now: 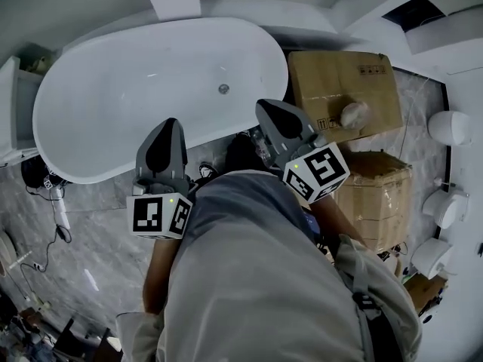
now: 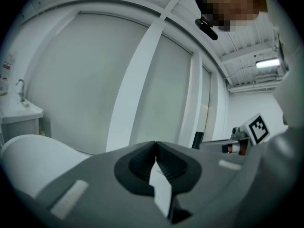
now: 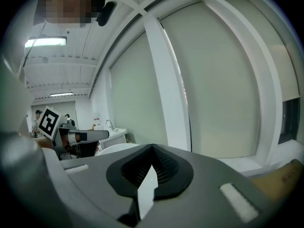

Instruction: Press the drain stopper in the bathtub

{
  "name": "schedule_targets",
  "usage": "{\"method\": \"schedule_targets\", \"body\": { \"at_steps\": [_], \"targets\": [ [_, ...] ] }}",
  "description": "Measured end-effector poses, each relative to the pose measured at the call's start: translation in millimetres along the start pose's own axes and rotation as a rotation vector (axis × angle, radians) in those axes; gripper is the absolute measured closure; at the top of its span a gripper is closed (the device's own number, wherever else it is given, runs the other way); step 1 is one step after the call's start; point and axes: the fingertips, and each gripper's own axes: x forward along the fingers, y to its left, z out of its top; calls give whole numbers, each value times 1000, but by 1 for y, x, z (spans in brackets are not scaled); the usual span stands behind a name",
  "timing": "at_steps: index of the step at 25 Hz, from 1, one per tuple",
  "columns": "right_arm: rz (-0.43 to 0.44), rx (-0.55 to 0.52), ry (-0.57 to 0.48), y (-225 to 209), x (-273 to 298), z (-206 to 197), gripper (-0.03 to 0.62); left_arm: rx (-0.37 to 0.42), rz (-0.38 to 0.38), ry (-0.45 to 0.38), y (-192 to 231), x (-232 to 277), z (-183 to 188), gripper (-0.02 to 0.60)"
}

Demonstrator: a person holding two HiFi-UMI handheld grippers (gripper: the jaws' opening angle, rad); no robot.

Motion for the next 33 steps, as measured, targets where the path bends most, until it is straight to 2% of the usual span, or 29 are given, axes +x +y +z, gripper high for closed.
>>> {"method": "schedule_targets", "body": {
  "at_steps": [7, 10, 17, 26, 33],
  "targets": [
    [-50, 2, 0, 13, -29, -2, 599, 19, 4, 13, -5, -25, 2, 581],
    [-61, 11, -21, 15, -36, 3, 599, 34, 33, 13, -2, -37, 3, 581],
    [-110, -2, -14, 21, -50, 0, 599, -1, 54, 12, 0, -50, -4, 581],
    [-117, -9, 21, 31, -54, -1, 605, 26, 46, 67, -15, -47, -14, 581],
    [-98, -26, 21, 48, -39, 11, 605, 28, 75, 46, -2, -48, -3, 581]
  ]
}}
